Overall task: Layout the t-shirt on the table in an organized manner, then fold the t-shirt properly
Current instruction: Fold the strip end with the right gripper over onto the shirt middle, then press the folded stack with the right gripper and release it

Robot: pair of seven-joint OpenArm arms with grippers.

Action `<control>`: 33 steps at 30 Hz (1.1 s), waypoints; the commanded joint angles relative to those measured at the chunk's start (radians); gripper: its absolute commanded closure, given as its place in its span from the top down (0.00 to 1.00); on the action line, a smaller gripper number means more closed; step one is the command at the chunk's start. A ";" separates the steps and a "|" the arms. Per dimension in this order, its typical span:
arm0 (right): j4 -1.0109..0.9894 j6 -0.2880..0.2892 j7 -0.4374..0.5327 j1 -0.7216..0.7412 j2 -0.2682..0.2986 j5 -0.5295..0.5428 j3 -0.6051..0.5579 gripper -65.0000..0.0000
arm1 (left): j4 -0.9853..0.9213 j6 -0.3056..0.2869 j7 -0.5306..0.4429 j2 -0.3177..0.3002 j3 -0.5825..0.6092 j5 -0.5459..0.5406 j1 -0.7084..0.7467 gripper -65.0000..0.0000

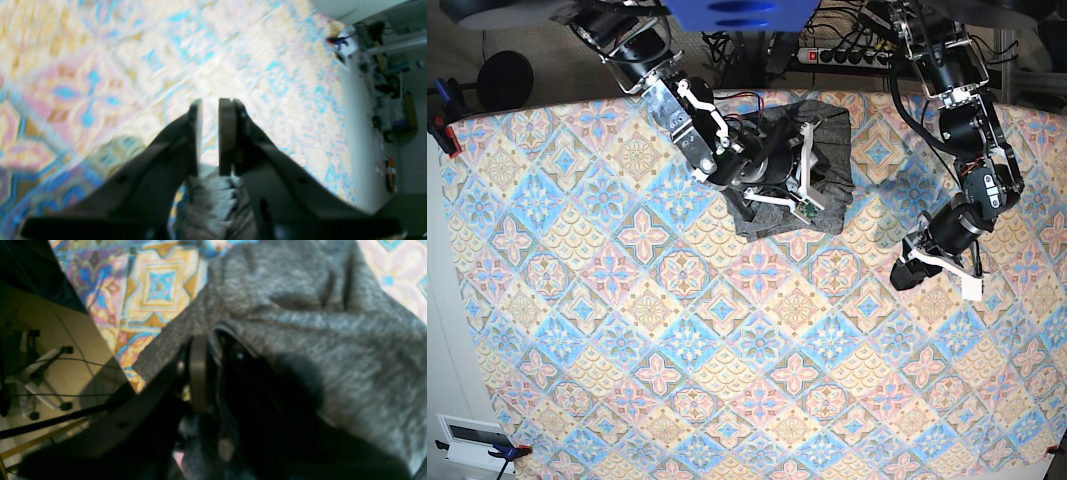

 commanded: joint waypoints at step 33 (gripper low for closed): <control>0.202 0.005 -0.042 0.107 -0.010 0.010 -0.113 0.31 | -0.006 -0.010 -0.017 -0.010 -0.003 -0.023 -0.041 0.14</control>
